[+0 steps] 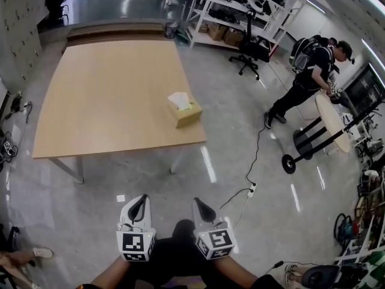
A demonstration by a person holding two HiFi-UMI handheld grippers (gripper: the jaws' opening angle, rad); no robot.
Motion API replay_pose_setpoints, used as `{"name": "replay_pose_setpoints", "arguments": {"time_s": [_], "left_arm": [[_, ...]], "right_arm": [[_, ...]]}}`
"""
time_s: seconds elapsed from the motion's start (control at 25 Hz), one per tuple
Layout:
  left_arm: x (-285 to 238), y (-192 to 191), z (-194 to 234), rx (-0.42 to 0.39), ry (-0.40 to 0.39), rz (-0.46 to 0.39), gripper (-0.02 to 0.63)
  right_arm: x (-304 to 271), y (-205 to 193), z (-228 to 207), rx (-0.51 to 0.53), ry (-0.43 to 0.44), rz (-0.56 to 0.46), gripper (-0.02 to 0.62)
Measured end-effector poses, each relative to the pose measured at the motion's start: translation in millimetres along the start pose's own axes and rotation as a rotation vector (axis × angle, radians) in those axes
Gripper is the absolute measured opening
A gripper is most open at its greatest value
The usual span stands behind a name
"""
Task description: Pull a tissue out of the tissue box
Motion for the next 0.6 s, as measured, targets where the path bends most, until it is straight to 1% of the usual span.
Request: {"name": "replay_pose_setpoints", "arguments": {"time_s": [0.12, 0.24, 0.44, 0.52, 0.6], "left_arm": [[2, -2, 10, -0.004, 0.012, -0.009, 0.018], [0, -1, 20, 0.01, 0.031, 0.003, 0.018], [-14, -2, 29, 0.018, 0.047, 0.023, 0.018], [-24, 1, 36, 0.023, 0.07, 0.023, 0.018], [-33, -1, 42, 0.046, 0.095, 0.03, 0.018]], "right_arm": [[-13, 5, 3, -0.001, 0.009, -0.006, -0.009], [-28, 12, 8, 0.012, 0.023, -0.009, -0.009], [-52, 11, 4, 0.021, 0.05, 0.034, -0.009], [-66, 10, -1, 0.016, 0.063, 0.042, -0.009], [-79, 13, -7, 0.02, 0.077, 0.047, -0.009]]}}
Point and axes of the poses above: the fingertips, and each gripper's own axes: x backward along the fingers, z to its left, y out of its top, the point moved 7 cm from there along x, backward along the fingers, and after that the axes turned 1 degree about z, right-handed, at the moved point
